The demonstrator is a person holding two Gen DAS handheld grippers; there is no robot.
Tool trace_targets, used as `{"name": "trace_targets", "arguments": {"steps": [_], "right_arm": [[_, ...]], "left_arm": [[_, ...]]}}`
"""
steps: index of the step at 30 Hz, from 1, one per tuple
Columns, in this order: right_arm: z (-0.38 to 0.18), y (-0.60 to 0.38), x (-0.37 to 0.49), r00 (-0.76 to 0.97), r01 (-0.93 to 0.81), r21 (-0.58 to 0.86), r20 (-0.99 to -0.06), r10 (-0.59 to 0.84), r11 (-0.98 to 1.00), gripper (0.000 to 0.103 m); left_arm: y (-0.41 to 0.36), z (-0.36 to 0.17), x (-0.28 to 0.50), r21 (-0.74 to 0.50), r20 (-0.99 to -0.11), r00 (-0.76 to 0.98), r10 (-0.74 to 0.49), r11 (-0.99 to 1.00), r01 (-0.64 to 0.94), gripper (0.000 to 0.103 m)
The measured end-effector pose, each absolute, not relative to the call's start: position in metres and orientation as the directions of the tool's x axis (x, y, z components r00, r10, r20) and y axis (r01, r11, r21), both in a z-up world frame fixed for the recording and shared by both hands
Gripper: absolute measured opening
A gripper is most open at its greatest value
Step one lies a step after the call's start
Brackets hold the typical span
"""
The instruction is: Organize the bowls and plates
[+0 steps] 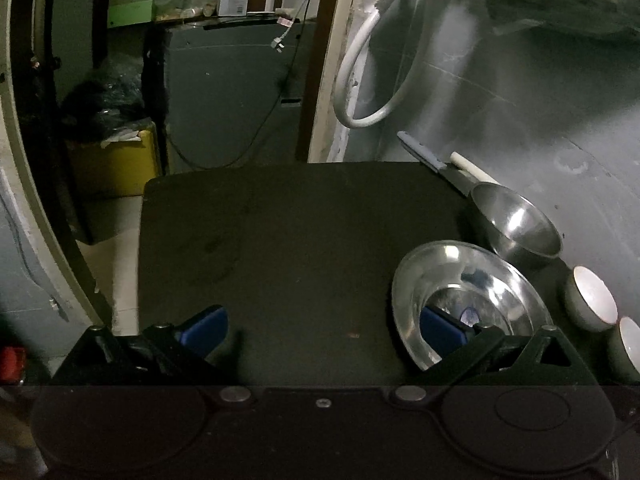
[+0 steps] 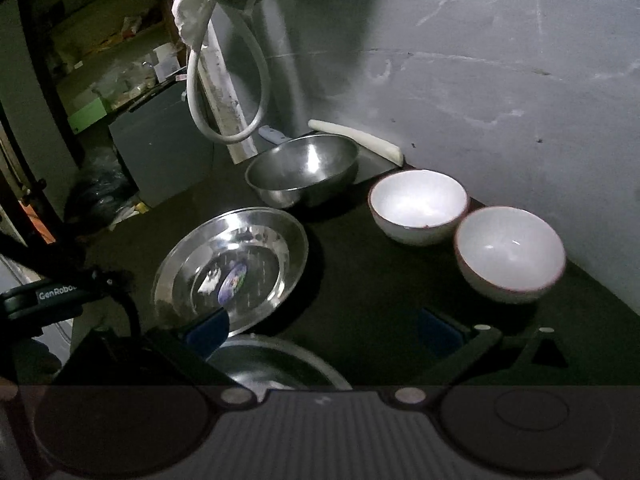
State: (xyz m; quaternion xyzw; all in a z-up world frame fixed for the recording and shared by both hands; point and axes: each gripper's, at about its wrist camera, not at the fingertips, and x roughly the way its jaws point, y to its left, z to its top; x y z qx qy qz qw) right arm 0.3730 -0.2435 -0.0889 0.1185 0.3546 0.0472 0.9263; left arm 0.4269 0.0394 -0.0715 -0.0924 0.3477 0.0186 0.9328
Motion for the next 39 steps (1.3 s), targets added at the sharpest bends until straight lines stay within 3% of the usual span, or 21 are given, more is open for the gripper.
{"name": "trace_targets", "arguments": {"steps": [8,15,20,22,24,26,32,39], "right_arm": [[-0.098,-0.237,0.401,0.734,-0.051,0.265,-0.644,0.216,0.963,0.101],[-0.1,-0.228,0.413,0.718,-0.105,0.278,-0.643,0.266,0.955,0.084],[-0.102,-0.225,0.419,0.703,-0.114,0.302,-0.649,0.291,0.947,0.075],[-0.103,-0.224,0.42,0.698,-0.119,0.303,-0.651,0.297,0.945,0.067],[-0.104,-0.223,0.42,0.691,-0.127,0.305,-0.655,0.305,0.944,0.059],[-0.105,-0.222,0.419,0.687,-0.13,0.305,-0.658,0.307,0.944,0.055],[-0.107,-0.217,0.42,0.671,-0.152,0.307,-0.666,0.326,0.939,0.041],[-0.107,-0.216,0.417,0.677,-0.159,0.286,-0.665,0.315,0.945,0.034]], "left_arm": [[0.031,-0.078,0.449,-0.187,-0.653,0.755,-0.067,0.979,-0.075,0.102],[0.026,-0.081,0.455,-0.245,-0.64,0.755,-0.143,0.969,-0.023,0.094],[0.022,-0.082,0.456,-0.255,-0.639,0.75,-0.174,0.967,0.007,0.078],[0.022,-0.083,0.456,-0.267,-0.64,0.745,-0.188,0.964,0.013,0.072],[0.024,-0.083,0.455,-0.285,-0.64,0.74,-0.207,0.958,0.021,0.063],[0.024,-0.086,0.454,-0.303,-0.646,0.728,-0.229,0.953,0.031,0.047],[0.024,-0.091,0.452,-0.327,-0.658,0.707,-0.259,0.944,0.041,0.019],[0.025,-0.088,0.446,-0.301,-0.654,0.717,-0.243,0.952,0.048,0.016]]}}
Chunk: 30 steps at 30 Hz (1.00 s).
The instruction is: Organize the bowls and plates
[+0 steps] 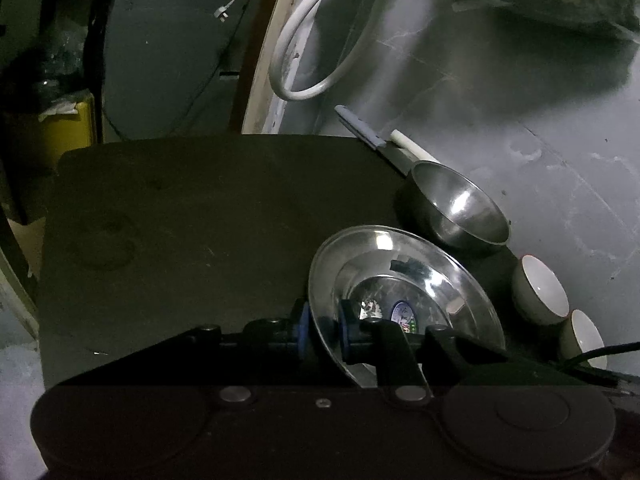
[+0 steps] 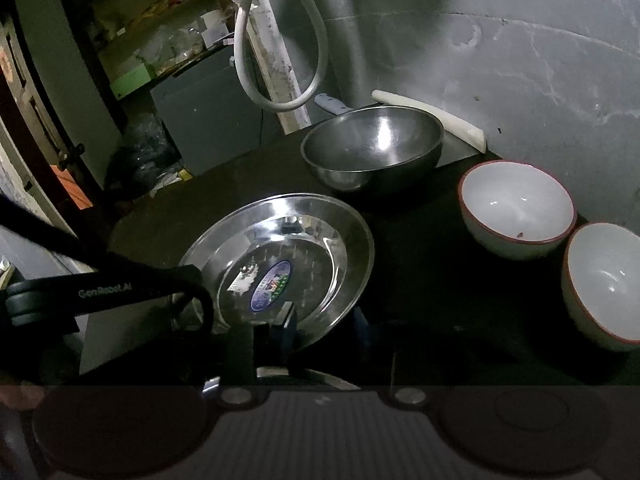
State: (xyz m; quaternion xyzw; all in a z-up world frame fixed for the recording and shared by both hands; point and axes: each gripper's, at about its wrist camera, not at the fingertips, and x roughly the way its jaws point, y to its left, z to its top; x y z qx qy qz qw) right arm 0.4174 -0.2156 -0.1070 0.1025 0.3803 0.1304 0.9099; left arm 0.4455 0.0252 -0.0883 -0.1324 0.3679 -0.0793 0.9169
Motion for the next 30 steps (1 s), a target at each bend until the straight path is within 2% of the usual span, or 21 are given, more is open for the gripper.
{"name": "trace_targets", "arguments": {"steps": [18,30], "right_arm": [[-0.077,-0.21,0.393,0.743,-0.206,0.232,-0.596,0.306,0.951,0.034],[-0.068,-0.228,0.357,0.752,-0.184,0.245,-0.588,0.297,0.952,0.034]], "left_arm": [[0.027,-0.059,0.419,-0.286,-0.595,0.77,-0.229,0.956,0.064,0.017],[0.01,-0.049,0.385,-0.276,-0.59,0.769,-0.247,0.956,0.096,0.018]]}}
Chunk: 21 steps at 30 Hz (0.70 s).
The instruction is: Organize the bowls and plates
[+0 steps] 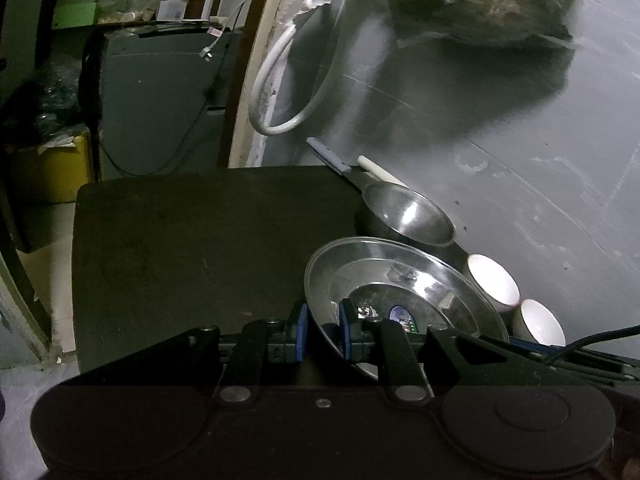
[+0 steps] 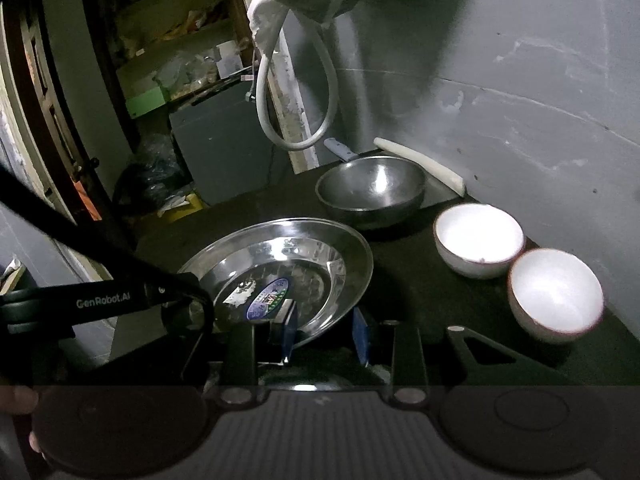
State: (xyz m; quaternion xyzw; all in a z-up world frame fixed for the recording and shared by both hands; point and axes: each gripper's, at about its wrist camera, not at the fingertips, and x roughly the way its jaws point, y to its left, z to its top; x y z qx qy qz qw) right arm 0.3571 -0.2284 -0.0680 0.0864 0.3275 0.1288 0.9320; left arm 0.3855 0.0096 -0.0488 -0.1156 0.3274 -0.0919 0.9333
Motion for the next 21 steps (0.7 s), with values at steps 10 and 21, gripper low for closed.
{"name": "trace_targets", "arguments": {"steps": [10,21], "right_arm": [[-0.069,-0.245,0.321,0.742,-0.157,0.258,-0.606,0.286,0.953,0.034],[-0.07,-0.258,0.3,0.721,-0.16,0.253,-0.631,0.288,0.954,0.034]], "left_arm": [[-0.006,-0.051,0.352,-0.27,-0.609,0.746,-0.267,0.955,0.122,0.019],[-0.022,-0.053,0.325,-0.249,-0.637,0.722,-0.269,0.959,0.137,0.021]]}}
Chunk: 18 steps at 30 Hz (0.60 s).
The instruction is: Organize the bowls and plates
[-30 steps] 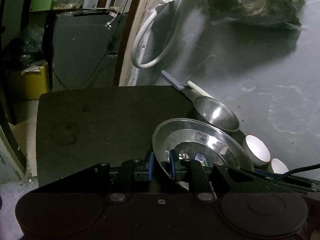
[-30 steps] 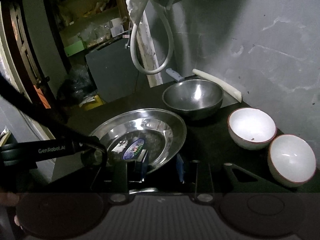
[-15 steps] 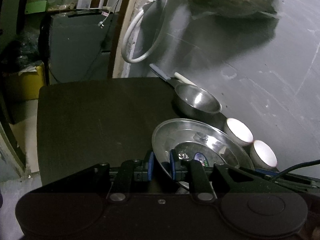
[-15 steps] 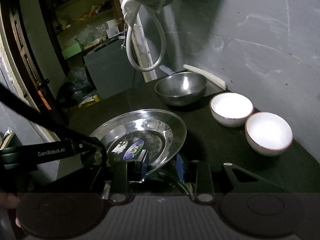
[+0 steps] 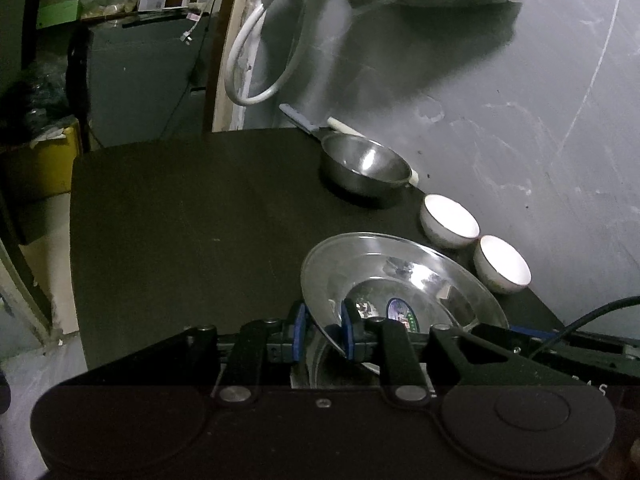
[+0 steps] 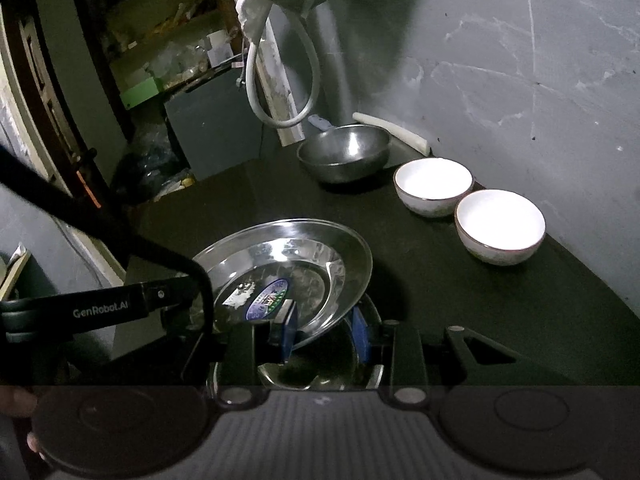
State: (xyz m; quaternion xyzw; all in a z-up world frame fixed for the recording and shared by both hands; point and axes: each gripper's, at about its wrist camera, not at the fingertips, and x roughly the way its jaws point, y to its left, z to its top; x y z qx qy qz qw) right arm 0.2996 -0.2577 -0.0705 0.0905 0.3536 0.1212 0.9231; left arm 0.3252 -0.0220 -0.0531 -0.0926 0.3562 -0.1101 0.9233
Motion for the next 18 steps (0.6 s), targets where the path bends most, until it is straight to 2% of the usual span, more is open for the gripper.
{"name": "trace_targets", "arguments": {"steps": [18], "right_arm": [[-0.076,-0.27,0.282,0.666,-0.237,0.263,-0.657,0.353,0.935,0.034]], "left_arm": [[-0.037,-0.057,0.294,-0.228,-0.682,0.702,-0.206,0.972,0.065,0.022]]}}
